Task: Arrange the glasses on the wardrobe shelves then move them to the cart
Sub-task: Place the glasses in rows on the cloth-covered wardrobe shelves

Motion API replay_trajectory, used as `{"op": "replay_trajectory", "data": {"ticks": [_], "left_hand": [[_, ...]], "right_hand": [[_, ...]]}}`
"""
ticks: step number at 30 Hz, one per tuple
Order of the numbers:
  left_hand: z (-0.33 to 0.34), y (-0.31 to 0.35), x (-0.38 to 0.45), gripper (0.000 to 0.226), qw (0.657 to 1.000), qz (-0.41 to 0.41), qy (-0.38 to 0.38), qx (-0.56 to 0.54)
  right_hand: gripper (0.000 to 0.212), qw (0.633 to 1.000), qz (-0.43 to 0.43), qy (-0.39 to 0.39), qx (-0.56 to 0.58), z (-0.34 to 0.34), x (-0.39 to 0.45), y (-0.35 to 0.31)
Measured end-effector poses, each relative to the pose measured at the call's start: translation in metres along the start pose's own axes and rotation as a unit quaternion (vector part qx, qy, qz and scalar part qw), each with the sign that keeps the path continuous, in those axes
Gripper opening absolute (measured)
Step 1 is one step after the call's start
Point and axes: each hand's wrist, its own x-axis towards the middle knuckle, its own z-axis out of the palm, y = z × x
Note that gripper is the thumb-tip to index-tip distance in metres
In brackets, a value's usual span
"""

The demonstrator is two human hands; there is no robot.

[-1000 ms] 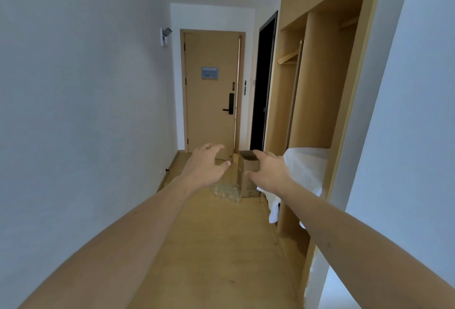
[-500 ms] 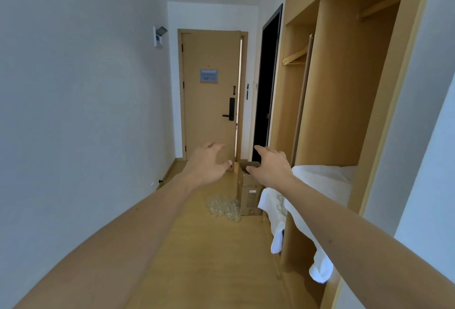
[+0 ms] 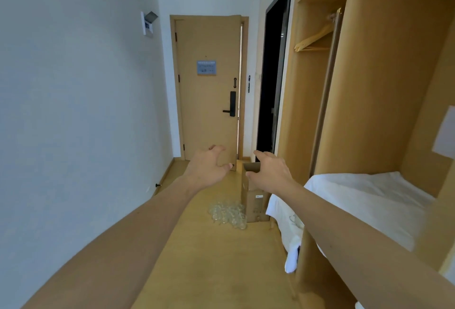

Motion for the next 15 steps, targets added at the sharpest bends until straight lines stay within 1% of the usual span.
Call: {"op": "replay_trajectory", "data": {"ticks": [5, 9, 12, 15], "left_hand": [[-0.006, -0.053, 0.079, 0.059, 1.000, 0.014, -0.002, 0.002], [-0.014, -0.095, 0.137, 0.060, 1.000, 0.018, -0.007, -0.002], [-0.016, -0.124, 0.173, 0.059, 1.000, 0.018, -0.007, -0.013], [-0.012, -0.150, 0.205, 0.059, 1.000, 0.018, -0.008, -0.019]], "right_hand": [[0.058, 1.000, 0.011, 0.010, 0.004, 0.028, 0.079, -0.022], [0.067, 1.000, 0.026, 0.012, -0.005, 0.046, 0.139, -0.042], [0.063, 0.999, 0.034, 0.018, -0.010, 0.060, 0.177, -0.053], [0.067, 0.999, 0.041, 0.015, -0.021, 0.077, 0.211, -0.059]]}}
